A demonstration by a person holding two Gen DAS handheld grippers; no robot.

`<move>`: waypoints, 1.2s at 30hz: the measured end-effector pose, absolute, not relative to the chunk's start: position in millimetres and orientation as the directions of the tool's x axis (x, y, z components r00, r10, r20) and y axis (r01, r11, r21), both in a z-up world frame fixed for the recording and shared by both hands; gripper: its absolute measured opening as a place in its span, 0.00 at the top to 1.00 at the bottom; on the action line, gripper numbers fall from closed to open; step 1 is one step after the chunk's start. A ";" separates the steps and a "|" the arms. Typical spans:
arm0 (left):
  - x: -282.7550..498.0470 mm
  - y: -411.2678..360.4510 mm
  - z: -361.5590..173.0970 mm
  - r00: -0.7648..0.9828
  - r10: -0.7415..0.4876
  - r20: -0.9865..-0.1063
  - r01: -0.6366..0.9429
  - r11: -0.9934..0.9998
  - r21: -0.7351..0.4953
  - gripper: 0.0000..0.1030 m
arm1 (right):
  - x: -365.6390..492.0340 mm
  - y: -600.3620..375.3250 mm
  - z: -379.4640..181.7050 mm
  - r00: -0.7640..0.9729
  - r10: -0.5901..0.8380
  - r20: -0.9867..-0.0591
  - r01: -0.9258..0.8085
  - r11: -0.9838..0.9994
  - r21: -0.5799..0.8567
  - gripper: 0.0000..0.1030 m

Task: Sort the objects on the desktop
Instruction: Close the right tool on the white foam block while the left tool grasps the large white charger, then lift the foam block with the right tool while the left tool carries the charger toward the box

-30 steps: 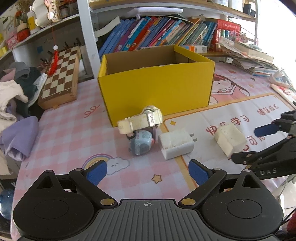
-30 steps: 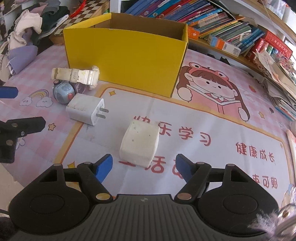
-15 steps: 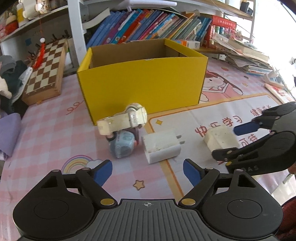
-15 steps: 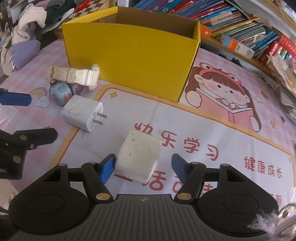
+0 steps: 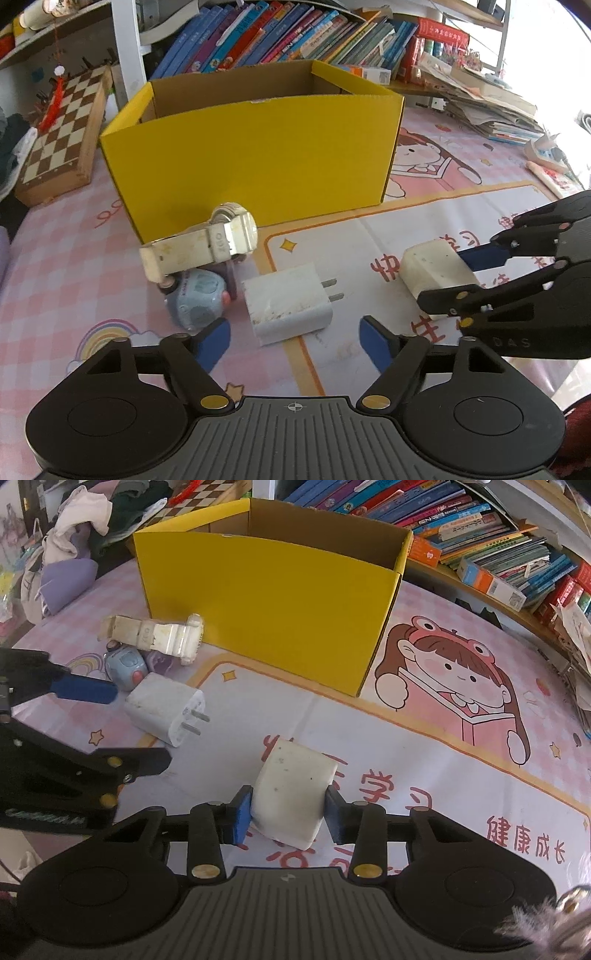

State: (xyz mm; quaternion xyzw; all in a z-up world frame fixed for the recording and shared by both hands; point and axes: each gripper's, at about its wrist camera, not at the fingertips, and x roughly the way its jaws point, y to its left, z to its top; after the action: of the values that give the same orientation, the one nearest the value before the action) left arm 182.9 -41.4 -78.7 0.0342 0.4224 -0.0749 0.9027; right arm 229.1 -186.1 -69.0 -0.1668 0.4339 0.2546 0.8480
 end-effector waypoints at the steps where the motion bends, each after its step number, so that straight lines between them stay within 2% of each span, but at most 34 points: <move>1: 184.8 -42.1 -80.5 0.629 -0.102 -0.770 0.160 0.987 0.001 0.29 | 229.8 -186.6 -69.1 0.492 0.288 -0.822 -0.580 0.812 -0.063 0.63; 10: 199.4 -42.5 -90.4 0.616 -0.092 -0.782 0.125 0.992 -0.018 0.30 | 235.0 -188.8 -70.4 0.476 0.301 -0.826 -0.603 0.796 -0.057 0.63; 15: 203.0 -41.2 -92.4 0.619 -0.083 -0.781 0.113 0.993 -0.016 0.36 | 236.5 -189.2 -71.2 0.472 0.306 -0.827 -0.606 0.794 -0.052 0.63; 17: 203.6 -41.0 -92.3 0.624 -0.081 -0.777 0.113 0.994 -0.013 0.45 | 236.9 -189.4 -70.8 0.471 0.306 -0.827 -0.606 0.794 -0.052 0.63; 26: 197.3 -35.4 -86.2 0.623 -0.120 -0.773 0.130 0.990 -0.050 0.45 | 236.4 -188.4 -69.8 0.474 0.305 -0.826 -0.593 0.804 -0.044 0.63; 36: 179.4 -29.5 -54.0 0.683 -0.178 -0.709 0.188 0.980 -0.065 0.46 | 237.2 -186.3 -50.7 0.495 0.340 -0.800 -0.569 0.822 -0.003 0.64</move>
State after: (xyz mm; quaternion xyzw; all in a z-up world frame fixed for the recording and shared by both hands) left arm 179.4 -29.5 -54.0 0.0064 0.3856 -0.0998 0.9172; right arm 237.2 -186.3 -50.7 -0.1344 0.4263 0.2663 0.8540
